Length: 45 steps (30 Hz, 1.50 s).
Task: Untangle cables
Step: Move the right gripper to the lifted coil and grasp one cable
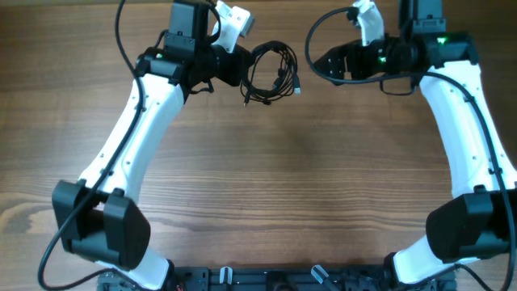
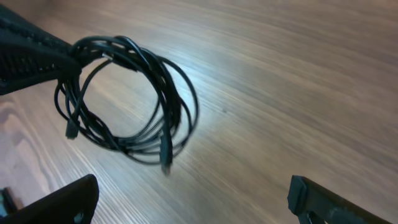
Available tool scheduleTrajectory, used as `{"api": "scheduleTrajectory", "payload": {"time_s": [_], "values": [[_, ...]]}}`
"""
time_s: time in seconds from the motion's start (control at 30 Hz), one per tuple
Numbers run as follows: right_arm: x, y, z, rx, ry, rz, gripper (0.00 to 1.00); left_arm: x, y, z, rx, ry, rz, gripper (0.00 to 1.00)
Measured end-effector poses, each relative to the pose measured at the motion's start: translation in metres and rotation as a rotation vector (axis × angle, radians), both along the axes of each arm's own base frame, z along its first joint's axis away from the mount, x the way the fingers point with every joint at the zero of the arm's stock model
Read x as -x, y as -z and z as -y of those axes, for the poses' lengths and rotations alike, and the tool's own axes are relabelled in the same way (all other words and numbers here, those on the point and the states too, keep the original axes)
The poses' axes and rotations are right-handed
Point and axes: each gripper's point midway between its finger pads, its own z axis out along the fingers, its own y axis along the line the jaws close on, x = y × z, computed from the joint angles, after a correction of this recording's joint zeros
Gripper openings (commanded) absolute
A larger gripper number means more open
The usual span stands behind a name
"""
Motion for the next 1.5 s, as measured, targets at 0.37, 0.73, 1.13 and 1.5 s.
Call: {"api": "scheduleTrajectory", "payload": {"time_s": [0.37, 0.73, 1.13, 1.5], "values": [[0.002, 0.025, -0.046, -0.044, -0.068, 0.016, 0.99, 0.008, -0.015, 0.006, 0.047, 0.025, 0.006, 0.05], [0.003, 0.023, -0.048, -0.052, -0.097, 0.036, 1.00, 0.016, -0.025, 0.012, 0.094, 0.062, 0.002, 0.05], [-0.001, 0.006, -0.061, -0.105, -0.191, 0.142, 0.86, 0.026, -0.052, 0.014, 0.132, 0.090, 0.055, 0.05], [-0.003, 0.002, -0.062, -0.129, -0.171, 0.137, 0.60, 0.027, -0.054, 0.015, 0.136, 0.093, 0.059, 0.05]]}}
